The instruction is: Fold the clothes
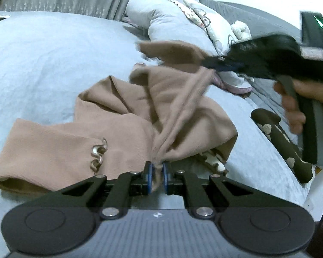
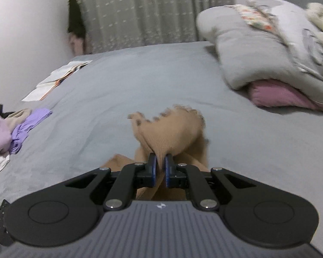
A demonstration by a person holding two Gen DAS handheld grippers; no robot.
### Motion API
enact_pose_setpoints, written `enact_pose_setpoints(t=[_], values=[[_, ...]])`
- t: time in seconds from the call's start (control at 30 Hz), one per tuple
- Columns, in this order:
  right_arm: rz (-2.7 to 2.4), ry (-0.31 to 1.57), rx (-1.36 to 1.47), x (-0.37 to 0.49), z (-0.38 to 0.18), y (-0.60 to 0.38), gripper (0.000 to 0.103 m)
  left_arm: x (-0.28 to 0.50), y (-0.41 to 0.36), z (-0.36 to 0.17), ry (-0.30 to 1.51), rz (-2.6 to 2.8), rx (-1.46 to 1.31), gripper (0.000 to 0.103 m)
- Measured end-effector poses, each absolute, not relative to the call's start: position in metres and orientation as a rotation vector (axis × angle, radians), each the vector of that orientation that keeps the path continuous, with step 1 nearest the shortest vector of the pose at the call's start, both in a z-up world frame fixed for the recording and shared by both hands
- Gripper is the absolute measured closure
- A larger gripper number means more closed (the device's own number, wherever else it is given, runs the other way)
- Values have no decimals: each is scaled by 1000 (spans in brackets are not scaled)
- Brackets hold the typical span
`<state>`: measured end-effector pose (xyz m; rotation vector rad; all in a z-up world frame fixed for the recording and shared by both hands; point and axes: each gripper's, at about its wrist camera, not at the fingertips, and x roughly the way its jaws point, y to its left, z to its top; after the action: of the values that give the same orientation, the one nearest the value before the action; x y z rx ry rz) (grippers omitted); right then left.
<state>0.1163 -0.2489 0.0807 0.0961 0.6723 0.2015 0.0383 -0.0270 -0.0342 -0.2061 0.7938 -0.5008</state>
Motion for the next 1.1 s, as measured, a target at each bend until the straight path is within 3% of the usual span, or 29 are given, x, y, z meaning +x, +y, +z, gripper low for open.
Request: enact_pose_setpoints(t=[0.13, 0.2, 0.47, 0.6, 0.77, 0.83, 0.9, 0.97, 1.1], values=[[151, 661, 136, 99, 76, -277, 95, 30, -21, -37, 828, -477, -176, 87], [121, 655, 166, 88, 73, -297, 95, 26, -16, -37, 843, -466, -168, 72], [25, 626, 243, 58, 58, -335, 95, 22, 13, -36, 869, -398, -181, 67], [-19, 630, 238, 44, 43, -350, 95, 18, 25, -34, 869, -356, -192, 55], [-25, 713, 223, 37, 1, -360, 93, 15, 41, -34, 879, -320, -207, 49], [-9, 755, 169, 37, -7, -353, 89, 16, 45, -35, 888, -308, -229, 45], [0, 753, 88, 32, -5, -344, 84, 17, 53, -37, 892, -291, -282, 35], [-4, 735, 41, 28, 1, -341, 67, 17, 59, -39, 889, -271, -331, 30], [43, 675, -114, 16, 19, -327, 46, 17, 67, -42, 871, -217, -416, 27]])
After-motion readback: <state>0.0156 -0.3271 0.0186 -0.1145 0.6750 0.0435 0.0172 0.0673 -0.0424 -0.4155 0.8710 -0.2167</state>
